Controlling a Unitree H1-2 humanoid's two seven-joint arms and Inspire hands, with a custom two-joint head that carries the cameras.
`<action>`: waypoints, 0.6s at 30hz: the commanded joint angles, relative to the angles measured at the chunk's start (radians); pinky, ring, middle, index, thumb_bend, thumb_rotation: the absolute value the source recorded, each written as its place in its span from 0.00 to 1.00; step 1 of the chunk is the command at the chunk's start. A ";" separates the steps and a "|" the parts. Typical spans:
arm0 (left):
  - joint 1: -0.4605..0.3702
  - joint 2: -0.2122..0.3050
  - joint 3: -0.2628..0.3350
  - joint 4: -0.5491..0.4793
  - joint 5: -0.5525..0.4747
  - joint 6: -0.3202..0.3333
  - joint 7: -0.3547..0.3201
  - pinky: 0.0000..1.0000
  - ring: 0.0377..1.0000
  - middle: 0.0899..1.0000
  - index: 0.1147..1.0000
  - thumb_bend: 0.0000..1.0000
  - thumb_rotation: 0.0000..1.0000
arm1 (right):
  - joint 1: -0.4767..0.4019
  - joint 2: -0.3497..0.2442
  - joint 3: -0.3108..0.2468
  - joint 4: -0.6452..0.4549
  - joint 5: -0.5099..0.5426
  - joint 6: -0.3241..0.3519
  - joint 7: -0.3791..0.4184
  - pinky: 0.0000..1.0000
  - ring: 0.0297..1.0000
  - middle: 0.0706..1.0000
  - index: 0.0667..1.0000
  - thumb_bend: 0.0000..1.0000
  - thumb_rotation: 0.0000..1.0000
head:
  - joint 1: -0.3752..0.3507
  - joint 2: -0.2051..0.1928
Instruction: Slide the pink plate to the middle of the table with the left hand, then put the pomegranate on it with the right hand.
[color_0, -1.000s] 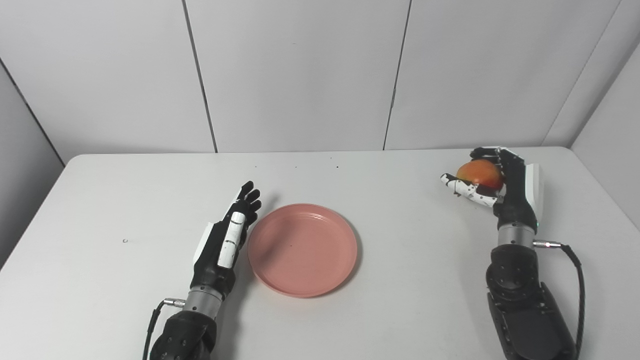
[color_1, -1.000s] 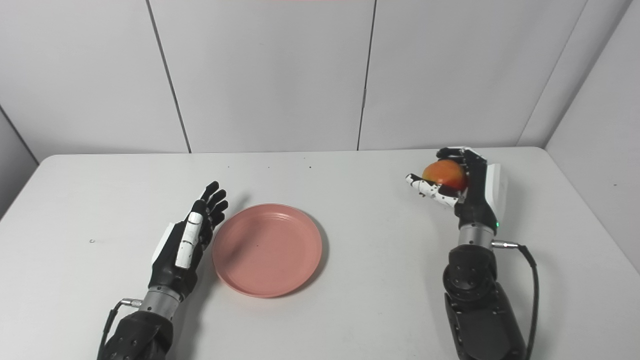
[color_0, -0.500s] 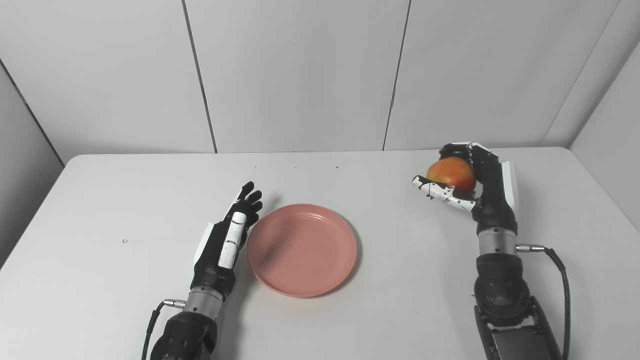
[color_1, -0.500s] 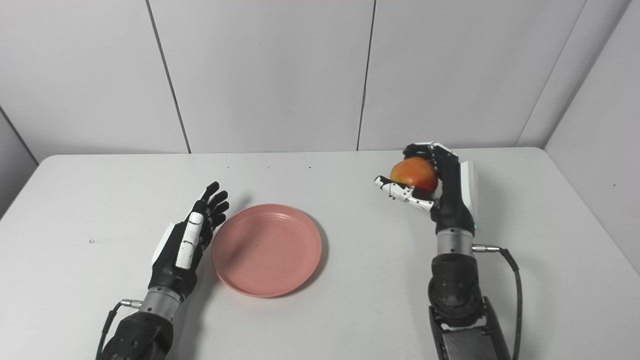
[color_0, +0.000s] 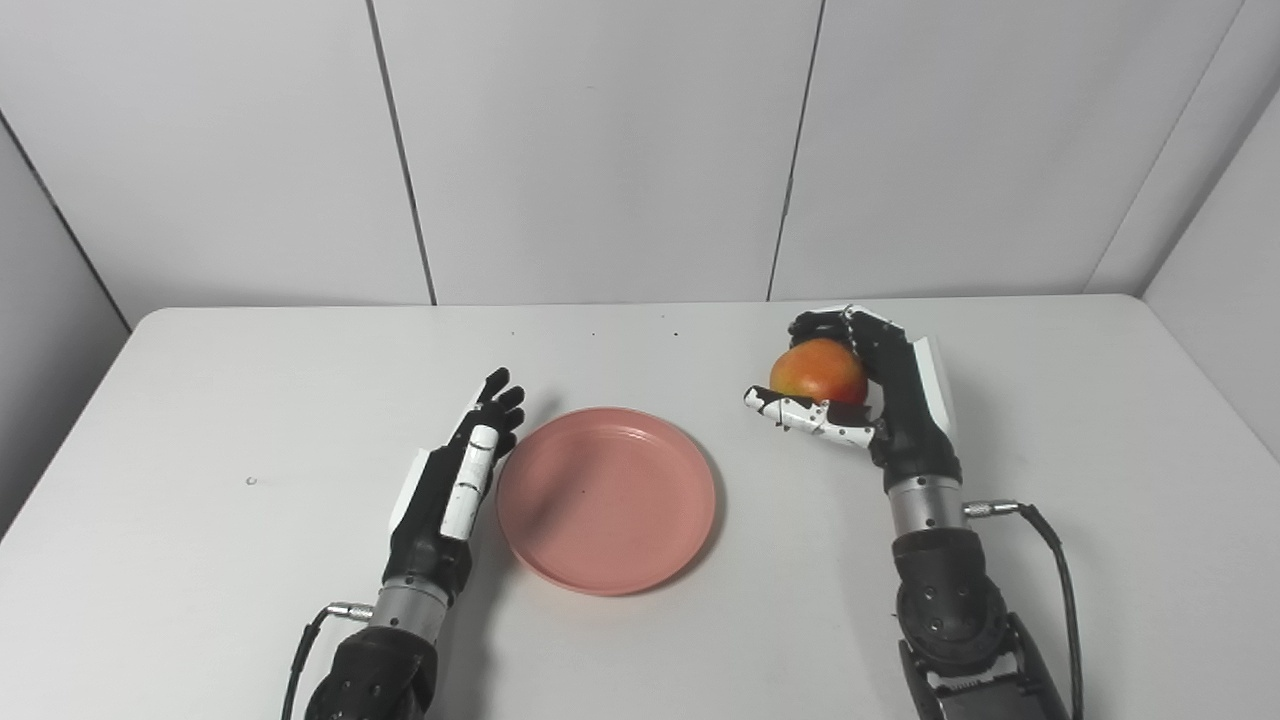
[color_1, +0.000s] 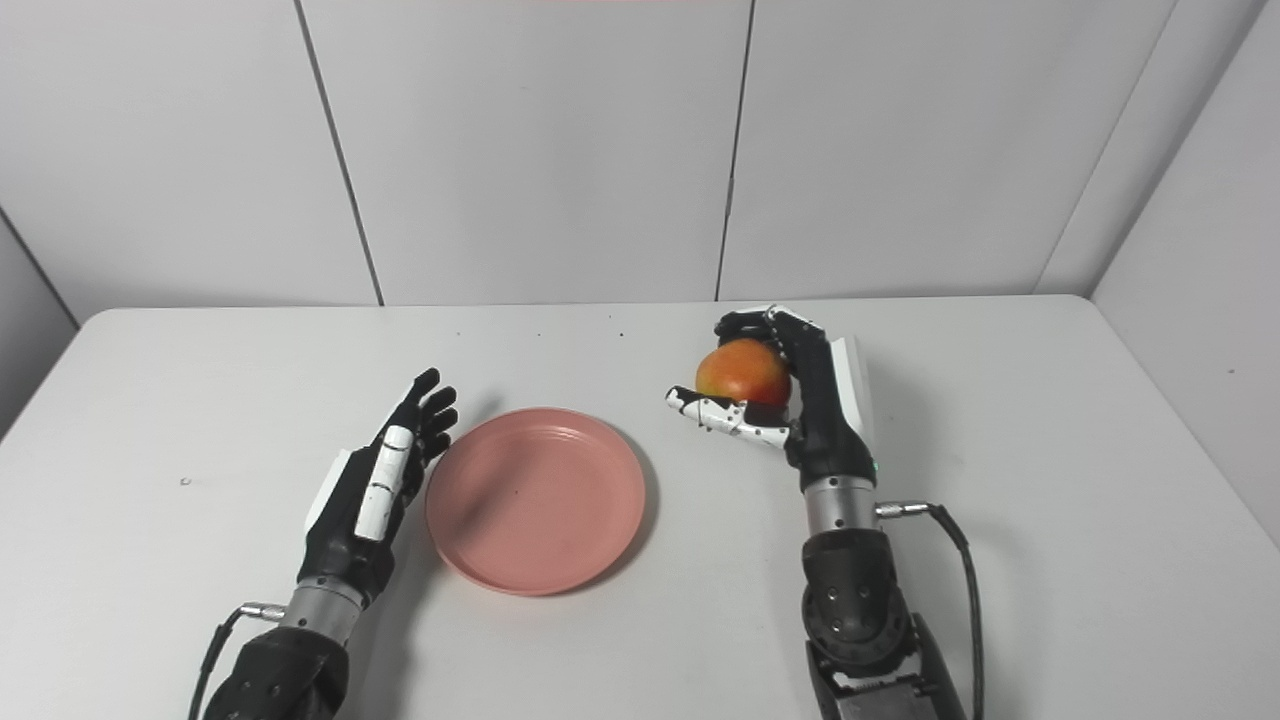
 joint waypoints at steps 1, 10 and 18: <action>-0.027 -0.005 -0.003 -0.020 0.004 0.001 0.002 0.97 0.95 0.95 0.94 0.57 1.00 | -0.029 0.016 0.019 -0.038 -0.008 -0.067 0.010 0.39 0.40 0.46 0.49 0.51 0.00 | 0.004 -0.002; -0.032 -0.009 -0.008 -0.017 0.031 0.008 0.023 0.95 0.94 0.94 0.94 0.56 1.00 | -0.034 0.053 0.077 -0.024 -0.014 -0.082 0.040 0.38 0.39 0.46 0.49 0.51 0.00 | 0.024 -0.004; -0.032 -0.008 -0.029 -0.009 0.072 0.016 0.035 0.96 0.95 0.95 0.95 0.56 1.00 | -0.031 0.078 0.141 -0.003 -0.058 -0.081 0.061 0.33 0.37 0.46 0.50 0.51 0.00 | 0.072 -0.013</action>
